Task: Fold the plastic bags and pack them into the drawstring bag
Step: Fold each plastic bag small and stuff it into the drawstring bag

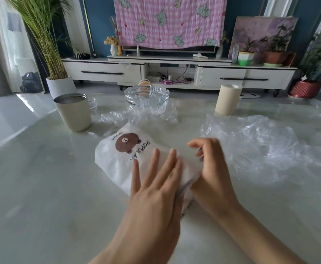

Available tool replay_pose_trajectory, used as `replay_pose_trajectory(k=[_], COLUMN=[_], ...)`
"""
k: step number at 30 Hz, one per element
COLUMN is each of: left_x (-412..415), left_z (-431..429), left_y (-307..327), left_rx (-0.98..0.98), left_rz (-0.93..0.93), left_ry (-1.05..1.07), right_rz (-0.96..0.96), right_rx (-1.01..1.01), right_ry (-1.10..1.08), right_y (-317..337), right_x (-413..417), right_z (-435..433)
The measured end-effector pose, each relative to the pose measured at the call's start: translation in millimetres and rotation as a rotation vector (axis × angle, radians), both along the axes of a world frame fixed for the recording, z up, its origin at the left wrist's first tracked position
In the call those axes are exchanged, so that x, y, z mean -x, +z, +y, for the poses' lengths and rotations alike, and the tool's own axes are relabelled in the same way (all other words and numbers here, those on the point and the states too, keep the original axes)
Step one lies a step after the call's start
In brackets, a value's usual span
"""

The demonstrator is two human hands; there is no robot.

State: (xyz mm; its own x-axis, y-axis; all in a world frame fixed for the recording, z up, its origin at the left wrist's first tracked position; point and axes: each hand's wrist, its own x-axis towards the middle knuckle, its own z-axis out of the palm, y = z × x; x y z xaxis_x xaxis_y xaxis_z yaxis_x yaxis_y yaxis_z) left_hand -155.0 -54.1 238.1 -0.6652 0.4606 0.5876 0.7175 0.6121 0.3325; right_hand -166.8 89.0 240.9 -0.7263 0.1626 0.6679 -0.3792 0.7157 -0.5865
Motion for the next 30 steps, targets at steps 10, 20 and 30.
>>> replay_pose_trajectory(k=[10,20,30], left_x=[38,105,83], left_z=[-43,-87,-50], left_y=[-2,9,12], left_rx=[0.357,0.033,-0.493], left_rz=[-0.083,-0.166,-0.034], left_ry=[0.408,0.778,0.251], right_rz=[-0.689,-0.607,-0.027], right_rx=[0.078,-0.565,-0.461], right_ry=[0.447,-0.154,0.076], right_y=[32,9,25], right_x=[64,169,70], right_z=[-42,-78,-43])
